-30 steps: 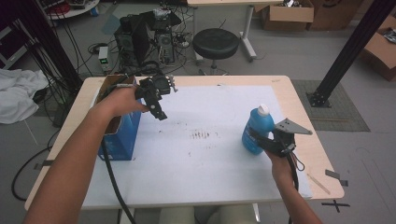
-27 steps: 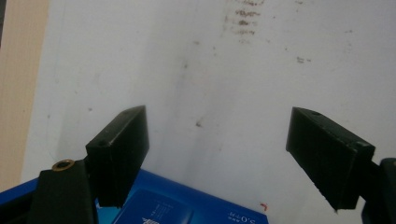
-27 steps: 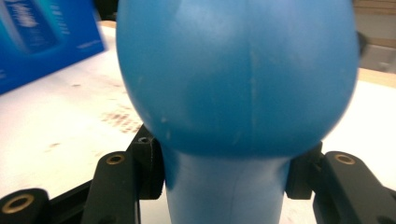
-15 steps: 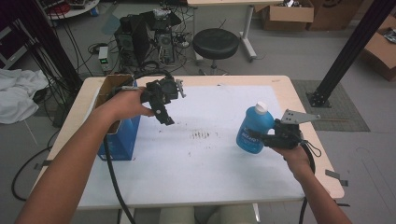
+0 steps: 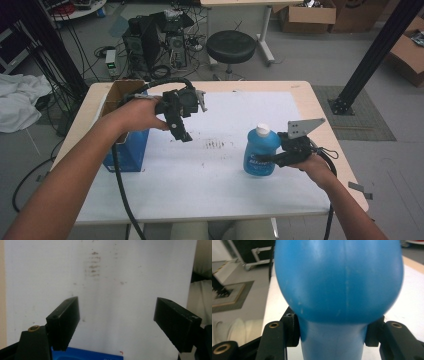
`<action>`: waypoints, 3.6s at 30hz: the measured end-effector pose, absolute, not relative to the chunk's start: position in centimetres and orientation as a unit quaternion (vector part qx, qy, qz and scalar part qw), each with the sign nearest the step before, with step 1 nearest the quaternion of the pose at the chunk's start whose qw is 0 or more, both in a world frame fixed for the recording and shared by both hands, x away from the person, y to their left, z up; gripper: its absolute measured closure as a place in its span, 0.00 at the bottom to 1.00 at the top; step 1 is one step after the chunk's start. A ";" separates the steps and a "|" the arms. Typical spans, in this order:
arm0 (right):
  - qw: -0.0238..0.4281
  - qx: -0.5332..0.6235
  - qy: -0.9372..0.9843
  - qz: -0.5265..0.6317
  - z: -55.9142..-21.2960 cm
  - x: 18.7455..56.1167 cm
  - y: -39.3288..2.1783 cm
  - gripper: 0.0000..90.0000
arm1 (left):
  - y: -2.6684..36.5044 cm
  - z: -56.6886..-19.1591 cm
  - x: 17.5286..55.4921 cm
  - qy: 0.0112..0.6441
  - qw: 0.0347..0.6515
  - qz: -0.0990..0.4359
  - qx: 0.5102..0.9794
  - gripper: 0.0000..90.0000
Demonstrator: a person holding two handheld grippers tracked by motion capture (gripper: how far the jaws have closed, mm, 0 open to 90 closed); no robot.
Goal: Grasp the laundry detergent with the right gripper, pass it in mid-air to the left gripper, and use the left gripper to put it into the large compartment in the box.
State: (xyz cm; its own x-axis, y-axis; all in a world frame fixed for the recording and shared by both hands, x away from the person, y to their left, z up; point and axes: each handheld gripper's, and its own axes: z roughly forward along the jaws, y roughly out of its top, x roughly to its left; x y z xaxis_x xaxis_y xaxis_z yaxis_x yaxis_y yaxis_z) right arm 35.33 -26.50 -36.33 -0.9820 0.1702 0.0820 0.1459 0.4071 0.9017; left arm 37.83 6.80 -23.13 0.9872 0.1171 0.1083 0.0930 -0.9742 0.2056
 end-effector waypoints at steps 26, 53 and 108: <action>-0.027 0.003 0.856 0.516 -34.8 36.4 -20.7 0.50 | 4.9 -21.3 36.0 0.030 0.099 0.029 0.994 0.23; -0.043 -0.028 0.864 0.501 -35.2 37.3 -16.0 0.50 | 3.5 -20.7 35.6 0.020 0.112 -0.002 0.994 0.23; -0.030 -0.013 0.861 0.507 -34.1 37.7 -13.6 0.50 | 0.5 -23.2 36.2 0.012 0.084 0.004 0.996 0.23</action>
State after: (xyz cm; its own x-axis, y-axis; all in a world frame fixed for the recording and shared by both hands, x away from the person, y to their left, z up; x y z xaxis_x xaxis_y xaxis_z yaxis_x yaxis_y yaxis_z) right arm 37.66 -13.63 -34.09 -0.9978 -0.0536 0.0388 0.0079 0.4856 0.8741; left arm 36.22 0.55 -23.18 0.9997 0.0246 0.0065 0.0231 -0.9858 0.1666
